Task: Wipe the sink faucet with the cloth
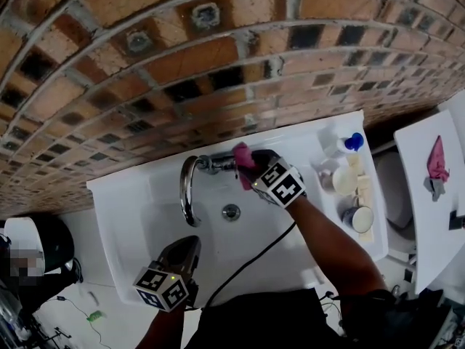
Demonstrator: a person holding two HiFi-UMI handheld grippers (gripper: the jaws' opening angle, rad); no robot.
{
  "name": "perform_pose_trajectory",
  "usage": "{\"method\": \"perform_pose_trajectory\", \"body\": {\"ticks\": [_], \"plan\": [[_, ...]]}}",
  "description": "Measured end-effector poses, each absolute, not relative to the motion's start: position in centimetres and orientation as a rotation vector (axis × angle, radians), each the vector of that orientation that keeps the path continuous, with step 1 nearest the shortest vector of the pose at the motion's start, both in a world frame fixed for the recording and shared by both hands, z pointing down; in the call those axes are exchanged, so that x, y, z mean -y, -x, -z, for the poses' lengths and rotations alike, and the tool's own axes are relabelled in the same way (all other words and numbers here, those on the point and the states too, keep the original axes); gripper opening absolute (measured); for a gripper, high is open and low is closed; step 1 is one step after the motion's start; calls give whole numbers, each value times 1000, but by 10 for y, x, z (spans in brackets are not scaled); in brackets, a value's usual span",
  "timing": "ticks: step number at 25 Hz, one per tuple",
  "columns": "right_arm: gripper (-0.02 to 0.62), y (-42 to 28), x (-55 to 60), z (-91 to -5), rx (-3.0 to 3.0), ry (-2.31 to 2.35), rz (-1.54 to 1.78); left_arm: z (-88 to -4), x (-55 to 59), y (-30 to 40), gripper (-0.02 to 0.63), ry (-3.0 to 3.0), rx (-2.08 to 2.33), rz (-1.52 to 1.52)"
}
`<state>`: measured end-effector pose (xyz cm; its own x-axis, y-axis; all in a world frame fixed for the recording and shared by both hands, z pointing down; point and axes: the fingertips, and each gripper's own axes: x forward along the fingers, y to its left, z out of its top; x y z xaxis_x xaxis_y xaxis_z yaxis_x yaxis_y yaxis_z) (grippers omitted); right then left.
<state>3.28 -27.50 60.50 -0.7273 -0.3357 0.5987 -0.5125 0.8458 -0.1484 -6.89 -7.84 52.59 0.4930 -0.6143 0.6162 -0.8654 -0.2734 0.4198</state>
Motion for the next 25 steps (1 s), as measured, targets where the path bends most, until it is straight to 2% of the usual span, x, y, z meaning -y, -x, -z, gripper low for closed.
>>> {"method": "perform_pose_trajectory", "body": {"ticks": [25], "plan": [[133,-36,236,-535,2469,-664,-161,-512,65,73,6,-2079,1182,-380]]}}
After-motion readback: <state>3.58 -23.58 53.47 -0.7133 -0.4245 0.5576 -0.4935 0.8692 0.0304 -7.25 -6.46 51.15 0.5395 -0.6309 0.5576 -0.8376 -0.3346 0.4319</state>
